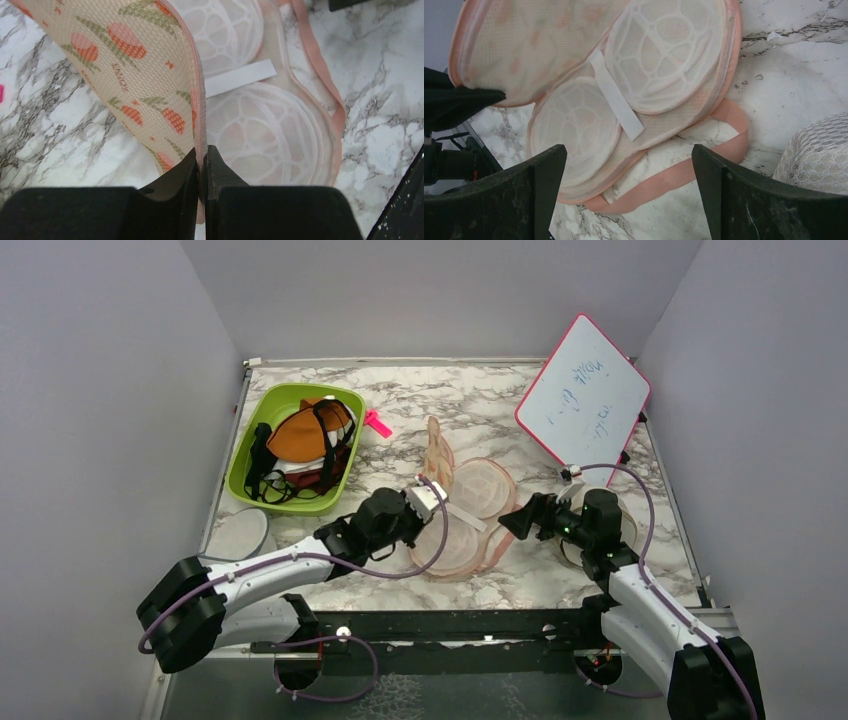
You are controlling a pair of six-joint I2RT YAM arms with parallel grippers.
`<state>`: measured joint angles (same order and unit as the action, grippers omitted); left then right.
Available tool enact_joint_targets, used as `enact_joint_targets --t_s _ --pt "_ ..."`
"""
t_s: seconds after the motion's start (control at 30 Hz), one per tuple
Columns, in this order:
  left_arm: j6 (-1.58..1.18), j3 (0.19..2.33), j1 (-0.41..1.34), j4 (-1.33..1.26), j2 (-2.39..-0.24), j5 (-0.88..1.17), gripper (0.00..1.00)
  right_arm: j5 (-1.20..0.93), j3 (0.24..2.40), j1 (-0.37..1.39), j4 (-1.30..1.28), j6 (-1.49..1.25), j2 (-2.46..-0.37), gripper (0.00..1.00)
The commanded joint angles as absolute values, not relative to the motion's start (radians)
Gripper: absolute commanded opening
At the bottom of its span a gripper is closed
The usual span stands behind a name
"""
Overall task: Unzip the laundry bag and remove the bra
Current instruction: Close the laundry bag at the center of the board.
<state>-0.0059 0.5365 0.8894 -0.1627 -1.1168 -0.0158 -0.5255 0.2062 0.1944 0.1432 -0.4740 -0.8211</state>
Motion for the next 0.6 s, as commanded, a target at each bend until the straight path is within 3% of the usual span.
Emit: enact_joint_targets --t_s 0.0,0.57 --pt "0.114 0.538 0.985 -0.16 -1.138 -0.053 0.0 -0.529 0.199 0.195 0.166 -0.468 -0.803 0.94" --pt "0.199 0.476 1.126 -0.241 -1.215 0.02 0.0 -0.499 0.205 0.195 0.145 -0.473 -0.796 0.94"
